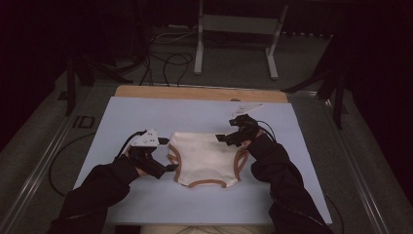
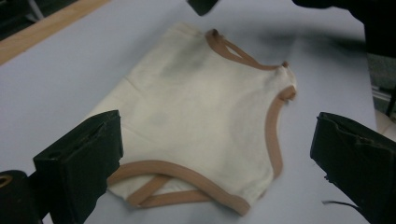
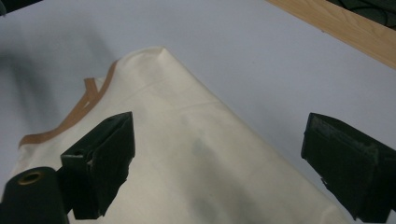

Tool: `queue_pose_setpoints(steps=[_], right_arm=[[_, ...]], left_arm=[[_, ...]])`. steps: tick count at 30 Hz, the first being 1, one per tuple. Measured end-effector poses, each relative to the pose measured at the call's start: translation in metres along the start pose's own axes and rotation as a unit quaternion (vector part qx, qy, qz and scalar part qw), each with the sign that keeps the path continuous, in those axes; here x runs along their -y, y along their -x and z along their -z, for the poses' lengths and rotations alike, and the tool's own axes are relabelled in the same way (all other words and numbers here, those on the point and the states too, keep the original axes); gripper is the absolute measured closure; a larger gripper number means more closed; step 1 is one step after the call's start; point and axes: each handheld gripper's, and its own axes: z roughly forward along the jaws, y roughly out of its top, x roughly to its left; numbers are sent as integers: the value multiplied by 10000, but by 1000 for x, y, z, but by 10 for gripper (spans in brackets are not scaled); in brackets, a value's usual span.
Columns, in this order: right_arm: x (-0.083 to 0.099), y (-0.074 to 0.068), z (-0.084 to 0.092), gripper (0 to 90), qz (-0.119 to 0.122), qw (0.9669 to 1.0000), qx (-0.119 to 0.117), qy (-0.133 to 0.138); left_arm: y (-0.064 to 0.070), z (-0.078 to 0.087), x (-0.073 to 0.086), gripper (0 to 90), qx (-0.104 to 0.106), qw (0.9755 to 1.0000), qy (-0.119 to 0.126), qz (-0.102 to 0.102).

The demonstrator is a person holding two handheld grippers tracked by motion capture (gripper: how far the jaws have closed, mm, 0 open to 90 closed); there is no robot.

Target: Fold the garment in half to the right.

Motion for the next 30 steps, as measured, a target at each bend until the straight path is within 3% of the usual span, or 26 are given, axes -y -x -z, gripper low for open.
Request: queue_pose_setpoints(steps=[14, 24, 30], right_arm=[[-13, -15, -18, 98, 159, 9996, -218, -69], [-16, -23, -31, 98, 195, 9991, -339, -138], [-16, -26, -37, 98, 216, 9988, -401, -178]], left_arm=[[24, -15, 12, 47, 192, 9991, -240, -284], [27, -33, 25, 78, 259, 9977, -489, -398], [25, -45, 33, 145, 271, 9969, -573, -473]])
